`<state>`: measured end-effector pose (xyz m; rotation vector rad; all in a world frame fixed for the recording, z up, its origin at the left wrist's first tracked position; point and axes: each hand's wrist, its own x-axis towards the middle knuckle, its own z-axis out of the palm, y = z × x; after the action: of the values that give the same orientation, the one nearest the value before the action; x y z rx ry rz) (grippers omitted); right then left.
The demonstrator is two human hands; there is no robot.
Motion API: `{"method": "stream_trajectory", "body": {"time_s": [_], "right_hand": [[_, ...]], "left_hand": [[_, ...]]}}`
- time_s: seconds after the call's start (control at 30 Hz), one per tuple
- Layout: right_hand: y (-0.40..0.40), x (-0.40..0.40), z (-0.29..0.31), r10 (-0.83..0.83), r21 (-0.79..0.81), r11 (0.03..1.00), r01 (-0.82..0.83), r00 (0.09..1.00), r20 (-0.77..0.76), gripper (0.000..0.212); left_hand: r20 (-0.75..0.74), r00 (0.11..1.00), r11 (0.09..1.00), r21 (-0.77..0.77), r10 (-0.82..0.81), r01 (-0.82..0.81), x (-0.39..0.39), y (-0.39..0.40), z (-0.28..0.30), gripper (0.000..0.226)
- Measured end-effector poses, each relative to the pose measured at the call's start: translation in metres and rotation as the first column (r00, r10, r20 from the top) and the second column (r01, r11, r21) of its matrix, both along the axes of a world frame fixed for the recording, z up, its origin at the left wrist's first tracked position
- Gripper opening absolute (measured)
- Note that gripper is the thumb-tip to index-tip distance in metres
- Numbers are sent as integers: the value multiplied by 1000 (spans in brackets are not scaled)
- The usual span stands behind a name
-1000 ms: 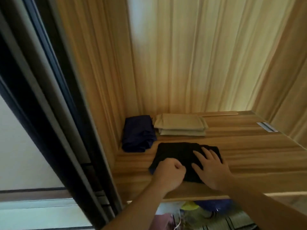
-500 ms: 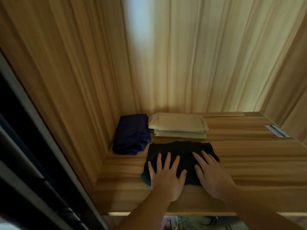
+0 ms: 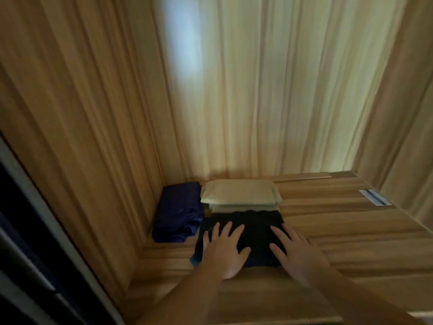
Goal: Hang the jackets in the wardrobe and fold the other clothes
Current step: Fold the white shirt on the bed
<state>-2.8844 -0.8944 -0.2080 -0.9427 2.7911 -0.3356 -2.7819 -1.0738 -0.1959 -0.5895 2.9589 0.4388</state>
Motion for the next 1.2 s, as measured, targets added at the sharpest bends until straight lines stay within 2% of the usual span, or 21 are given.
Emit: {"method": "stream_trajectory", "body": {"time_s": [0.1, 0.27, 0.37, 0.43, 0.57, 0.7, 0.8, 0.93, 1.03, 1.2], "right_hand": [[51, -1, 26, -78, 6, 997, 78, 997, -20, 60], [142, 24, 69, -321, 14, 946, 324, 941, -106, 62], [198, 71, 83, -495, -48, 868, 493, 858, -134, 64], [238, 119, 85, -618, -75, 785, 615, 769, -161, 61], [309, 239, 75, -825, -101, 563, 820, 549, -137, 59], [360, 387, 56, -967, -97, 248, 964, 241, -77, 60], [379, 508, 51, -998, -124, 6, 992, -2, -64, 62], [370, 673, 45, -951, -157, -295, 942, -306, -49, 63], [335, 801, 34, -857, -150, -506, 849, -515, -24, 62], [226, 994, 23, -660, -136, -745, 653, -751, 8, 64]], "left_hand": [[-49, 992, 993, -34, -112, 111, -6, 13, 34, 65], [-52, 938, 940, -17, -341, 341, -26, 77, 83, 63], [-131, 847, 854, 4, -515, 520, -32, 134, 91, 67], [-194, 757, 765, 46, -623, 642, -29, 183, 90, 61], [-248, 494, 492, 75, -833, 868, 18, 301, 83, 44], [-166, 168, 175, -25, -972, 984, 112, 399, 73, 39], [-111, -50, -41, -82, -993, 996, 194, 458, 73, 38], [-97, -301, -293, -84, -949, 952, 321, 508, 71, 44], [-88, -480, -476, -69, -873, 877, 437, 514, 62, 44], [-25, -688, -686, -54, -725, 725, 635, 488, 48, 45]]}}
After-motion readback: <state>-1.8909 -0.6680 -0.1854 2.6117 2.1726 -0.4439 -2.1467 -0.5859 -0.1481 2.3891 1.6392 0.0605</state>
